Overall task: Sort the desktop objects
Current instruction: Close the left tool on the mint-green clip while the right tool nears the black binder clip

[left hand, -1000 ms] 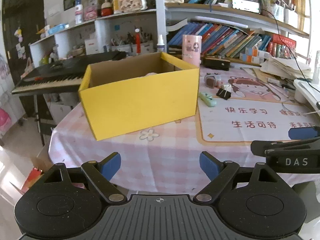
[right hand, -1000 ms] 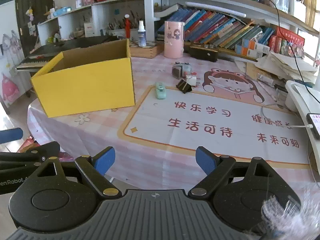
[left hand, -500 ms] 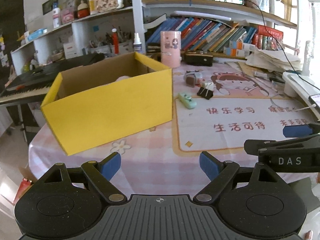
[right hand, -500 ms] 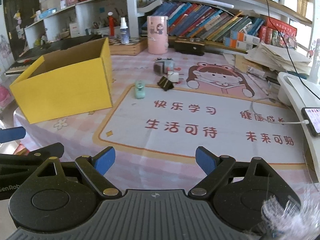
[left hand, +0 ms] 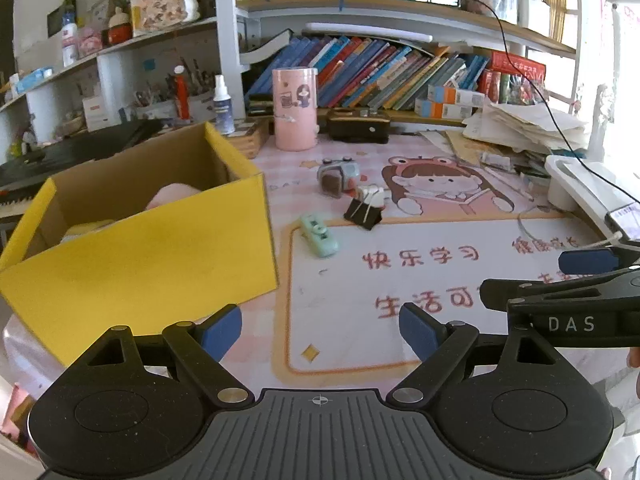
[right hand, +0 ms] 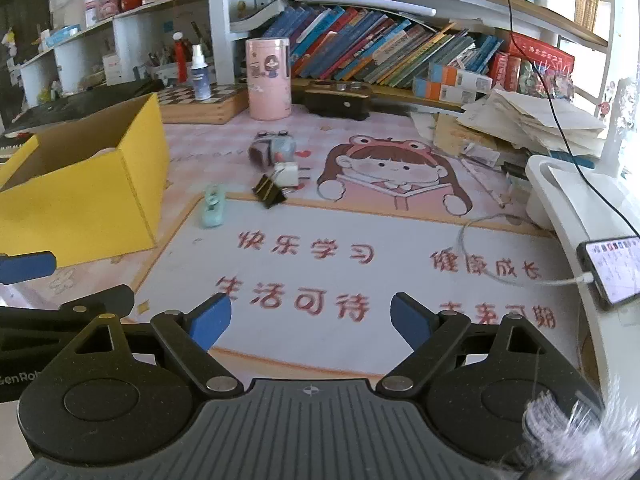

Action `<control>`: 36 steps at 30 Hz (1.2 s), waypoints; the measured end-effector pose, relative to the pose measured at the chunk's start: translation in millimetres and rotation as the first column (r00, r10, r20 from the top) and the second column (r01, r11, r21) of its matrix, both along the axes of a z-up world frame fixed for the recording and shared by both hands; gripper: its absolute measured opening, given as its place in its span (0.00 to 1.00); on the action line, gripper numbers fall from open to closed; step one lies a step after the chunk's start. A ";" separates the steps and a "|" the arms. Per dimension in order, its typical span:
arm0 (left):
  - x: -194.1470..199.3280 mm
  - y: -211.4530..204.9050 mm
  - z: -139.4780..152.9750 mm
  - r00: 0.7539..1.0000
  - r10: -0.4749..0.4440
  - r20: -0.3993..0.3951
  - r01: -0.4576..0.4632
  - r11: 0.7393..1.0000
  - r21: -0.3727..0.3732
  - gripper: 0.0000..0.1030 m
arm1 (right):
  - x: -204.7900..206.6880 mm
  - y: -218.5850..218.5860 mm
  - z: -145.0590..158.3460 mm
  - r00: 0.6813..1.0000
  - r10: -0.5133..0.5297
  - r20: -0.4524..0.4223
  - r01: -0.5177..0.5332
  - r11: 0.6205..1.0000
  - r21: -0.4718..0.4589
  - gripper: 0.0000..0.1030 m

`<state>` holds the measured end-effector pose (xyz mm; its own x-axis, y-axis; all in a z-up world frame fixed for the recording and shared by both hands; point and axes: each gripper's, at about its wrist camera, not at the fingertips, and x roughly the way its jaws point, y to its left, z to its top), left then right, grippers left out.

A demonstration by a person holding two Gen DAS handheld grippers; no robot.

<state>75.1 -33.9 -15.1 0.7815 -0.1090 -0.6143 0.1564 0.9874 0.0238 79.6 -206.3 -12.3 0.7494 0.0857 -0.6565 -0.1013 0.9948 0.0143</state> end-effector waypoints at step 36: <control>113.9 -84.9 -4.4 0.979 0.203 -0.002 -0.203 0.978 0.046 0.63 | 131.2 -90.5 2.5 0.989 0.150 0.004 -0.150 0.988 0.039 0.79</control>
